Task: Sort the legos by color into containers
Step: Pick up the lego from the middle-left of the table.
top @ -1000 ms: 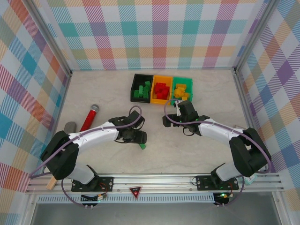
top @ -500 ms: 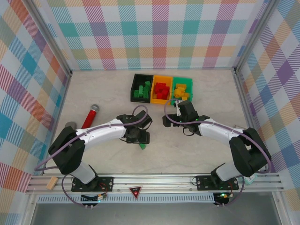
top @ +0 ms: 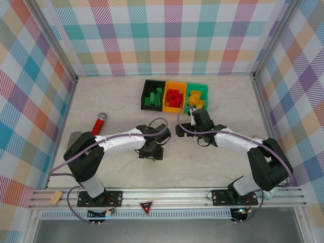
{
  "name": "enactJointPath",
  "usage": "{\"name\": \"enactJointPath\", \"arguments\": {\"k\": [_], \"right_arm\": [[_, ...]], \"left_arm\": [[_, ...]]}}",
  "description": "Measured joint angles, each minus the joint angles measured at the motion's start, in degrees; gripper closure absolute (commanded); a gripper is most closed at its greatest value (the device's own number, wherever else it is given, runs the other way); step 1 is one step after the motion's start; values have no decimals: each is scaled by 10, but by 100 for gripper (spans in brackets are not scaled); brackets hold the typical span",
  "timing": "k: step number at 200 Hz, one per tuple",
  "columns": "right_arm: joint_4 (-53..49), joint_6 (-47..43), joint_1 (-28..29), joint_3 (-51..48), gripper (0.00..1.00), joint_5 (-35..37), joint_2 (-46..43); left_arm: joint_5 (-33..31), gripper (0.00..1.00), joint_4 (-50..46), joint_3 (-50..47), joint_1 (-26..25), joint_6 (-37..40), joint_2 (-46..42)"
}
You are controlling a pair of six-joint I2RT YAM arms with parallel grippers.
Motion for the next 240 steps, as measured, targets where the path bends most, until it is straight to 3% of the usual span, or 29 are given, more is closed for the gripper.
{"name": "enactJointPath", "arguments": {"k": [8, 21, 38, 79, 102, 141, 240], "right_arm": [[0, 0, 0, 0, 1, 0, 0], [0, 0, 0, 0, 1, 0, 0], [0, 0, 0, 0, 1, -1, 0], [0, 0, 0, 0, 1, -2, 0], [0, 0, 0, 0, 1, -5, 0], [0, 1, 0, 3, 1, -6, 7], [-2, 2, 0, 4, 1, -6, 10]], "left_arm": [[0, 42, 1, 1, 0, 1, 6], [0, 51, 1, 6, 0, 0, 17], [-5, 52, 0, 18, 0, 3, 36], [-25, 82, -1, 34, -5, 11, 45], [-37, 82, 1, 39, -10, 18, 45], [-60, 92, 1, 39, -14, 19, 38], [-126, 94, -2, 59, -14, 34, -5]]}}
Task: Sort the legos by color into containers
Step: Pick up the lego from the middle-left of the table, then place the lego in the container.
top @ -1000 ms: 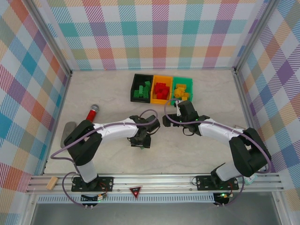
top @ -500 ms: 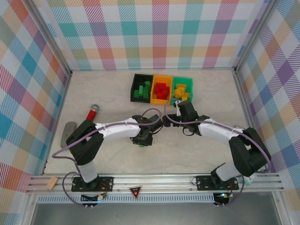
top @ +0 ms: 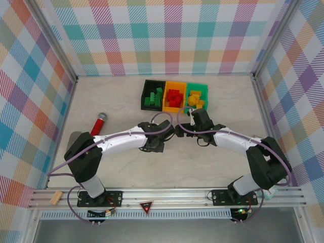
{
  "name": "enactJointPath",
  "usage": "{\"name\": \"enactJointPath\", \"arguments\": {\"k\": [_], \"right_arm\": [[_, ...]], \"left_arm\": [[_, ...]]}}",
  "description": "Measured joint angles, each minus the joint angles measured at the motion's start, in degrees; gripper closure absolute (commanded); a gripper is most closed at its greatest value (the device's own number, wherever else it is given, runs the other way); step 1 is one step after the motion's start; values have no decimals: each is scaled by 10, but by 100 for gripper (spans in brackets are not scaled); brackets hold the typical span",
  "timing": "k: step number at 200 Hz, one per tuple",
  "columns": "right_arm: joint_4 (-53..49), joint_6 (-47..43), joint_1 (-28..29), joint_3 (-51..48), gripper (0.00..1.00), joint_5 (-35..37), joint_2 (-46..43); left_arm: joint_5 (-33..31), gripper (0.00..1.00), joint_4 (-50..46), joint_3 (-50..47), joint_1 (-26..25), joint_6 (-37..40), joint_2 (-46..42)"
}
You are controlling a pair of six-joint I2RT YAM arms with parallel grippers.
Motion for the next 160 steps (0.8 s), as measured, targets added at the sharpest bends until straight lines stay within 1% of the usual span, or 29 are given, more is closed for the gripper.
{"name": "enactJointPath", "arguments": {"k": [34, 54, 101, 133, 141, 160], "right_arm": [[0, 0, 0, 0, 1, 0, 0], [0, 0, 0, 0, 1, -2, 0], [0, 0, 0, 0, 1, -2, 0], [0, 0, 0, 0, 1, -2, 0], [0, 0, 0, 0, 1, -2, 0], [0, 0, 0, 0, 1, -2, 0]], "left_arm": [[-20, 94, -3, 45, 9, 24, 0], [-26, 94, 1, 74, 25, 43, 0], [-19, 94, 5, 124, 102, 101, 0], [-8, 93, 17, 223, 161, 141, 39], [-3, 91, 25, 247, 171, 150, 54], [1, 91, 40, 296, 190, 168, 90]]}}
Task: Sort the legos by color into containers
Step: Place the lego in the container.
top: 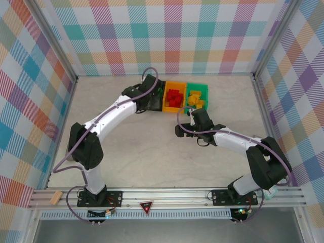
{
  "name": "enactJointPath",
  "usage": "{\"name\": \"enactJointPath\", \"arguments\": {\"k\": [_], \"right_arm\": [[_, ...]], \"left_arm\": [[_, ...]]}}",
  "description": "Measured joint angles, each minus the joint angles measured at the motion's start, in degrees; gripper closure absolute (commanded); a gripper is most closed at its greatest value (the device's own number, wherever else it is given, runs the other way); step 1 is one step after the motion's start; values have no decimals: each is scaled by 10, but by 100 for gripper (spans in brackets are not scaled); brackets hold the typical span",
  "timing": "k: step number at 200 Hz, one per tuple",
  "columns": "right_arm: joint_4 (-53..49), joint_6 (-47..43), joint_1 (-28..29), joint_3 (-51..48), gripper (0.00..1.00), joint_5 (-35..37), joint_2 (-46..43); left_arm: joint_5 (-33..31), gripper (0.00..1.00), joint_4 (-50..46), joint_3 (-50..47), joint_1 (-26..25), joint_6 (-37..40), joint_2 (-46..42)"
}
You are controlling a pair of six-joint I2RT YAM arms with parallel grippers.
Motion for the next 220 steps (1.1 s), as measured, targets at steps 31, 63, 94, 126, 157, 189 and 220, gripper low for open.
{"name": "enactJointPath", "arguments": {"k": [31, 63, 94, 126, 157, 189, 220], "right_arm": [[0, 0, 0, 0, 1, 2, 0], [0, 0, 0, 0, 1, 2, 0], [0, 0, 0, 0, 1, 2, 0], [0, -1, 0, 0, 1, 2, 0], [-3, -1, 0, 4, 1, 1, 2], [-3, -1, 0, 14, 1, -4, 12], [-4, 0, 0, 14, 1, -5, 12]], "left_arm": [[23, 90, 24, 67, 25, 16, 66], [58, 89, 60, 111, 54, 28, 123], [67, 88, 74, 190, 86, 38, 195], [78, 84, 82, 268, 103, 40, 266], [87, 48, 86, 306, 107, 32, 311], [97, 30, 87, 306, 107, 16, 317], [122, 29, 143, 203, 106, 13, 264]]}}
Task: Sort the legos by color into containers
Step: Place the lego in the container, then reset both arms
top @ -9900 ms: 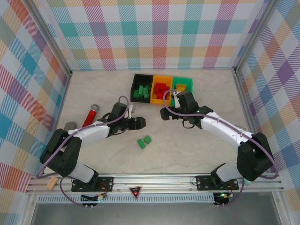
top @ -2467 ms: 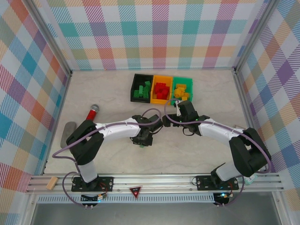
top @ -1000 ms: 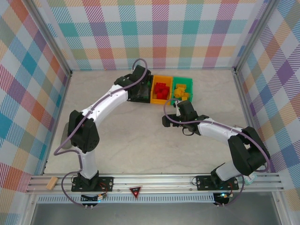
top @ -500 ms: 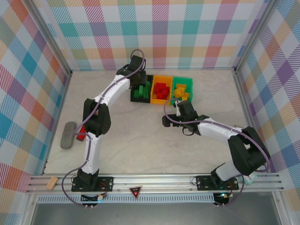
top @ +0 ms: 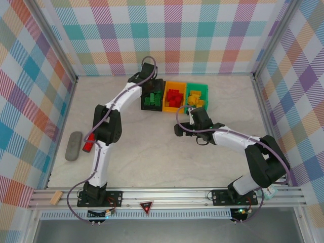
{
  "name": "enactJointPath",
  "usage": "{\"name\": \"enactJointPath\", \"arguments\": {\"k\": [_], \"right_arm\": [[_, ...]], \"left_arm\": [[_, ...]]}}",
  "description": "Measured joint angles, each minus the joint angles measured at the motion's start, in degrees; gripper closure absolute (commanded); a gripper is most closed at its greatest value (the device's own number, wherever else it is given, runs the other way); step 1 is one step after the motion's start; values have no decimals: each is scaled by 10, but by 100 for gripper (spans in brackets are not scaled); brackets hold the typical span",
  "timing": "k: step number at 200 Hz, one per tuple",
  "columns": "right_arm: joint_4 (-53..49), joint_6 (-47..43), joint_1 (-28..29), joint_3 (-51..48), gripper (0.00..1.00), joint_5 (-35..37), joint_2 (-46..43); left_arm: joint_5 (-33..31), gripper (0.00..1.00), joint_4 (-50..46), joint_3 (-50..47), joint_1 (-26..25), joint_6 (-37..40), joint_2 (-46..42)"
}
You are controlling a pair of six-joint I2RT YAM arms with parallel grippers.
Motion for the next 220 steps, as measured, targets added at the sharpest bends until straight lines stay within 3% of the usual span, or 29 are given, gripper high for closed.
{"name": "enactJointPath", "arguments": {"k": [48, 83, 103, 145, 190, 220], "right_arm": [[0, 0, 0, 0, 1, 0, 0], [3, 0, 0, -5, 1, 8, -9], [3, -4, 0, -23, 1, 28, -44], [-3, -22, -6, -62, 1, 111, -169], [-5, -60, -52, -64, 1, 244, -248], [57, -92, -120, -105, 1, 309, -253]], "left_arm": [[14, 28, 168, -389, -1, -19, -262], [2, 29, 250, -553, -3, -23, -426], [-36, 25, 256, -617, -4, -23, -504], [-171, 0, 239, -708, 13, -21, -646], [-281, 0, 229, -773, 62, -34, -721], [-317, 0, 262, -827, 87, -19, -736]]}}
